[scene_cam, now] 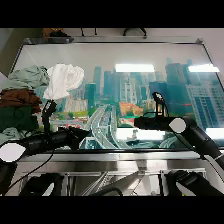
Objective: Fold the shirts.
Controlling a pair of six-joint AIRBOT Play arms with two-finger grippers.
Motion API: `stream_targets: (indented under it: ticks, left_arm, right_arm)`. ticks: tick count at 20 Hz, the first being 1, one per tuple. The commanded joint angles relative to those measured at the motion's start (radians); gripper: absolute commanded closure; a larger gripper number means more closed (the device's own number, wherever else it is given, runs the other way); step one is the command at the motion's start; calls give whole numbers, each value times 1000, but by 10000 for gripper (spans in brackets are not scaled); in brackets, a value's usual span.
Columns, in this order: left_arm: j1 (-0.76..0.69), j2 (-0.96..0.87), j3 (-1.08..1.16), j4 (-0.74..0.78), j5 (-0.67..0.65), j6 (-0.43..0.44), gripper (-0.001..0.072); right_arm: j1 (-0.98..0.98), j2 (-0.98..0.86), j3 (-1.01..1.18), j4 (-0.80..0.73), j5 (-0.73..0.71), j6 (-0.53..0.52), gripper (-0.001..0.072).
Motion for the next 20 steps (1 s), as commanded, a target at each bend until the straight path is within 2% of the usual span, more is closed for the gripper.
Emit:
stream_targets:
  ticks: [1, 14, 20]
  left_arm:
    - [-1, 1, -3, -2, 2, 0, 688]
    - [-1, 0, -12, 0, 4, 0, 688]
    - [-1, 0, -12, -9, 129, 0, 688]
  right_arm:
    - [1, 0, -2, 0, 0, 0, 695]
    - [1, 0, -2, 0, -7, 0, 695]
    - [2, -10, -3, 27, -10, 0, 695]
